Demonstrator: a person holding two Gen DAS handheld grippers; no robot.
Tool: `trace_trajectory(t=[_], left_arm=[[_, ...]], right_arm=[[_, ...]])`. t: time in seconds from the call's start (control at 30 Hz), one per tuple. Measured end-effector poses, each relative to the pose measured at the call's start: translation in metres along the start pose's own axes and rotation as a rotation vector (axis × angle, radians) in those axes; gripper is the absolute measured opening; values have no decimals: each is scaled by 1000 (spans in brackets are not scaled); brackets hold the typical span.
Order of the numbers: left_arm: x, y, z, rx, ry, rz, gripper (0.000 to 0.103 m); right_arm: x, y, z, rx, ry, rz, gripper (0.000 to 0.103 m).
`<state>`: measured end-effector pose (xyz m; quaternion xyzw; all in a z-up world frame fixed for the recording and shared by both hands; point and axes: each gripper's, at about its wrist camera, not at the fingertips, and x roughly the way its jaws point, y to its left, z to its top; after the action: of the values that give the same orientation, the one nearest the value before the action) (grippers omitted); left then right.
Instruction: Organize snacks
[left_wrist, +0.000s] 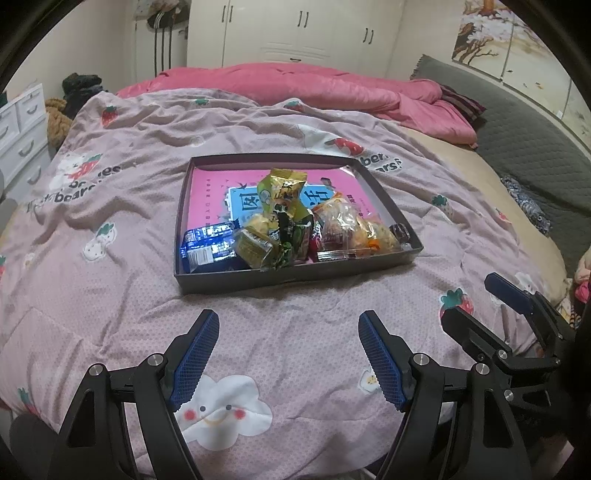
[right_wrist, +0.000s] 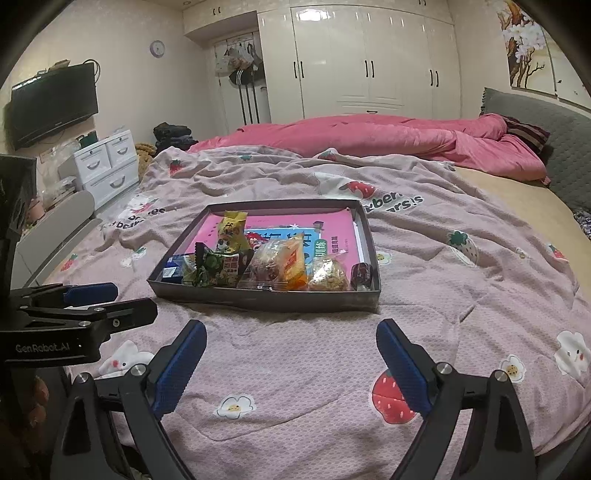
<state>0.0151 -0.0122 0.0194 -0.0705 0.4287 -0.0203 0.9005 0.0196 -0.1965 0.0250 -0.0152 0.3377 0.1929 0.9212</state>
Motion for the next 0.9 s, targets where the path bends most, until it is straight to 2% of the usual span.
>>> trace_trajectory(t=[0.9], left_arm=[[3, 0, -2, 7, 11, 13, 79]], right_arm=[[3, 1, -2, -4, 9, -3, 94]])
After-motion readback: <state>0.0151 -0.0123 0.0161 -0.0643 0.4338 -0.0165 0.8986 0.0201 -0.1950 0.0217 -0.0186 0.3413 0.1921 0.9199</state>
